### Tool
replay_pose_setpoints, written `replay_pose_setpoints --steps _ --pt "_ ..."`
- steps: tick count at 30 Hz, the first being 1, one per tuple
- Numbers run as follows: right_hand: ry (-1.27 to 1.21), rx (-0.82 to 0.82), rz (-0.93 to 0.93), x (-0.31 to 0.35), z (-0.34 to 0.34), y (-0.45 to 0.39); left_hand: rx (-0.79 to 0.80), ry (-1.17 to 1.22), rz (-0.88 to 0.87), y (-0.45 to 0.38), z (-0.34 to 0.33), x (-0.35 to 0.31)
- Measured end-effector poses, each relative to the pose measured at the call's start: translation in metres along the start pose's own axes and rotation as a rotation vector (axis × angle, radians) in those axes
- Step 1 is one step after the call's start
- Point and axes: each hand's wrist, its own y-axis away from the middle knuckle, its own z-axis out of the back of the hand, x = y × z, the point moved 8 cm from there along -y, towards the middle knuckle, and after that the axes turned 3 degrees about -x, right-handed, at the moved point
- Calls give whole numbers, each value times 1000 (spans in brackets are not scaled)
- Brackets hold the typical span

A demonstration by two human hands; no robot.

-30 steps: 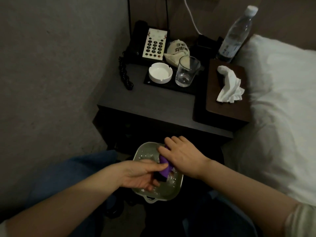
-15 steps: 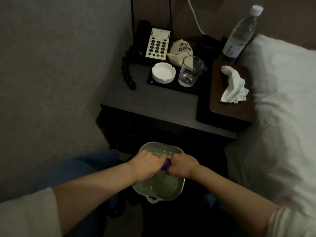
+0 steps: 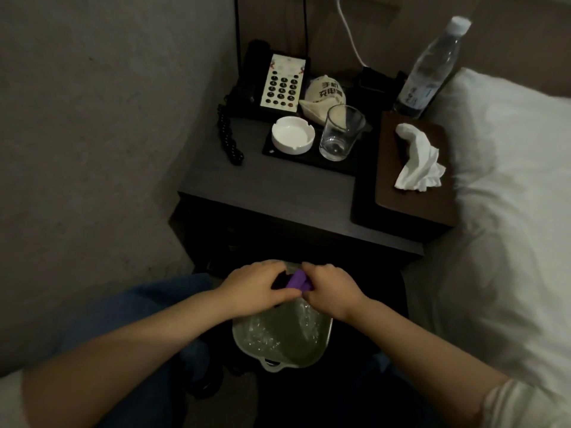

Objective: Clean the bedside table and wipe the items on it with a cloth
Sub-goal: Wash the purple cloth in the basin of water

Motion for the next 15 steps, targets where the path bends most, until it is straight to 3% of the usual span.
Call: replay_pose_setpoints --steps 3,6,10,15 --pt "83 -196 144 10 23 10 115 841 361 9 -3 10" --pt "157 -394 273 28 48 23 338 1309 479 22 -17 -1" --pt "208 -536 475 54 71 36 627 1556 409 44 -28 -31" --pt "318 -521 676 70 86 43 740 1570 270 57 -22 -44"
